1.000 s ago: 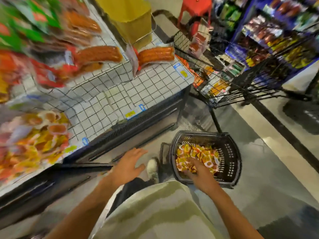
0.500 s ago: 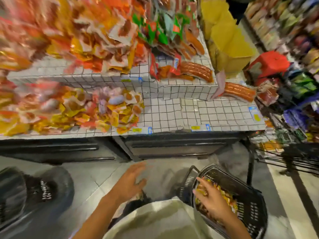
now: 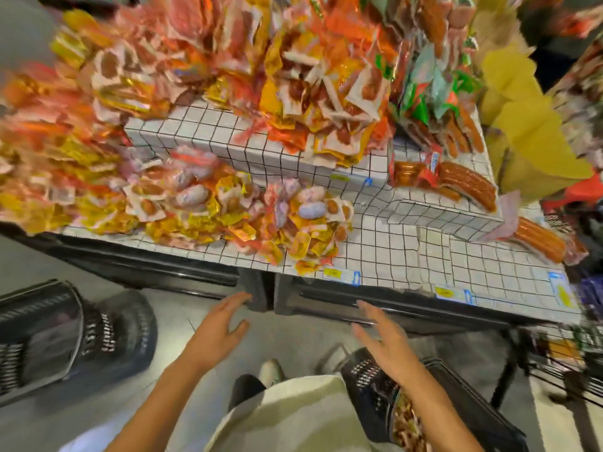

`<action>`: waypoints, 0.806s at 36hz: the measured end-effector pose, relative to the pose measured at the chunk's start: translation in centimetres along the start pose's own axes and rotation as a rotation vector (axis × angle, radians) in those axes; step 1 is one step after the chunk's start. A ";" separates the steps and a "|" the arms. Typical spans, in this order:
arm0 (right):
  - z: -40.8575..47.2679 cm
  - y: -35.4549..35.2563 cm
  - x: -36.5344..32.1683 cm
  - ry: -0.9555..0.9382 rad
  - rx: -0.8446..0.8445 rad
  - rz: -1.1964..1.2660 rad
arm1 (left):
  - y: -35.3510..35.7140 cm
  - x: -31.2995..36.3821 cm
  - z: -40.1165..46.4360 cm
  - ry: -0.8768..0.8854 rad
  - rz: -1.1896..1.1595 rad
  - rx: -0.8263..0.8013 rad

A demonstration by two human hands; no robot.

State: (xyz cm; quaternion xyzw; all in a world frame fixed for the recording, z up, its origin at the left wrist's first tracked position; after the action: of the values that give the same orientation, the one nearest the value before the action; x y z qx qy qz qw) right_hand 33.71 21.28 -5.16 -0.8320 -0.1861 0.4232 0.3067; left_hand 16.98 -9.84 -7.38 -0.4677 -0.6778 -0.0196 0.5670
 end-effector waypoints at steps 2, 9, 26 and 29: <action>1.2 -0.4 -1.4 0.004 0.002 0.063 | -0.7 -0.1 0.4 -0.008 -0.019 0.041; 6.4 -1.5 -4.3 -0.004 0.018 0.157 | -1.7 1.6 2.7 0.013 -0.083 0.127; 21.7 -4.1 -6.7 0.307 0.034 0.712 | 1.6 7.5 11.4 0.078 0.059 -0.014; 23.1 -4.2 -7.1 0.298 0.053 0.643 | 2.1 8.2 12.9 0.078 0.057 -0.012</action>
State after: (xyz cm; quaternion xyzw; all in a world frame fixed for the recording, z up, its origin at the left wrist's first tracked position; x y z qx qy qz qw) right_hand 10.48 28.48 -8.66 -0.8923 0.1432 0.3769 0.2029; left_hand 9.38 3.56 -6.53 -0.4888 -0.6414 -0.0259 0.5907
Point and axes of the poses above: each hand's wrist, its own z-axis towards the middle knuckle, its own y-axis out of the palm, x = y × z, the point moved 1 cm from there along z, towards the middle knuckle, and after that the axes turned 11 degrees about -z, right-handed, at the moved point
